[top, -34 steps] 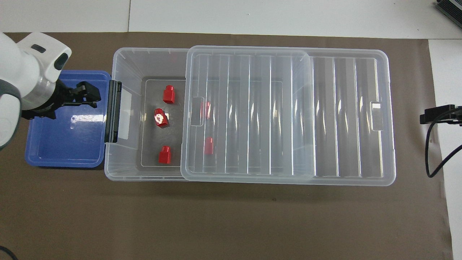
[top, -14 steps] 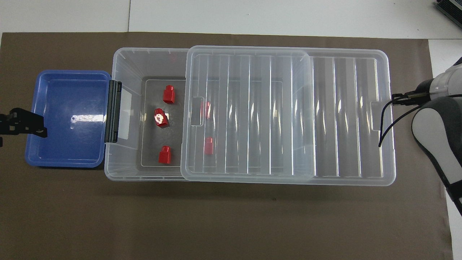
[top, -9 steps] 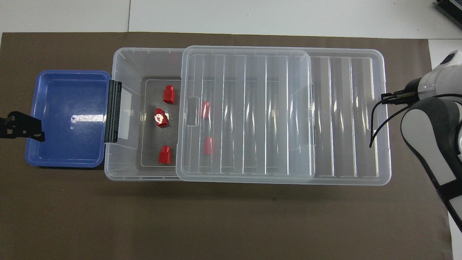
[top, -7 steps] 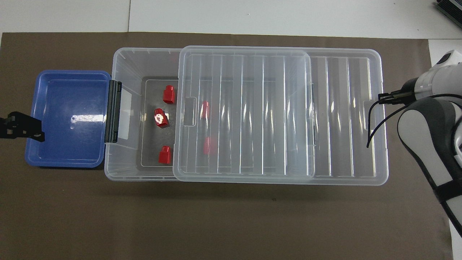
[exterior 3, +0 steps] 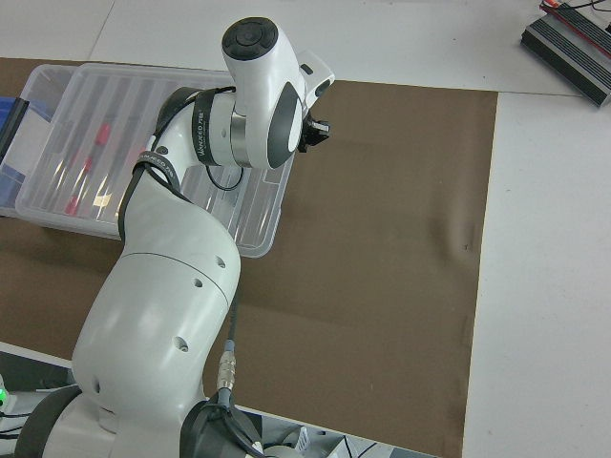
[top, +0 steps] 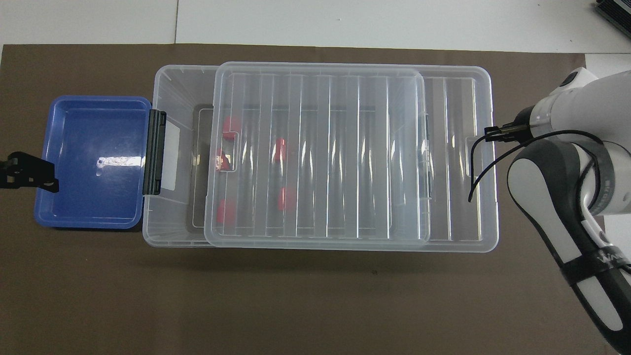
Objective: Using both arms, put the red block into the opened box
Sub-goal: 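Push the clear lid back over the box with the right gripper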
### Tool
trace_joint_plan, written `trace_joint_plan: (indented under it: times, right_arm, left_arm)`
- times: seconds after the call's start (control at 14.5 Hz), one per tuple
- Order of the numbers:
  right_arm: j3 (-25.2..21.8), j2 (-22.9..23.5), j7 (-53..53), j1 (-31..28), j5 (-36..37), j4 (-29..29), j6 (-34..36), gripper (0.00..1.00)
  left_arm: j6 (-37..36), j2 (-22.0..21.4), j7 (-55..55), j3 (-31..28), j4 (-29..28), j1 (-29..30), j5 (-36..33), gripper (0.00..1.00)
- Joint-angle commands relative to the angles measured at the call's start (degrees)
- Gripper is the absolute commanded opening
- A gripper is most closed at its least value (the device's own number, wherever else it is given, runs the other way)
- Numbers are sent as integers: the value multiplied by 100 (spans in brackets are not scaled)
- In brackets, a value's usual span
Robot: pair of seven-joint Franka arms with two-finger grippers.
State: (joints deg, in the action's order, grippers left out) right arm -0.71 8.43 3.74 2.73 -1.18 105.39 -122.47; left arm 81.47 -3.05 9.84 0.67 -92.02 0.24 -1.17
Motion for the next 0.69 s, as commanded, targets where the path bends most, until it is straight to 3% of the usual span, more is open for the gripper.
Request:
trace_joint_plan:
  times: [0.0, 0.62]
  right_arm:
    - [27, 27, -233, 183, -180, 70, -242, 0]
    - [27, 124, -532, 579, -462, 52, -383, 0]
  left_arm:
    - [159, -187, -53, -41, -211, -42, -103, 100]
    - [194, -187, -26, -41, -202, -60, -94, 100]
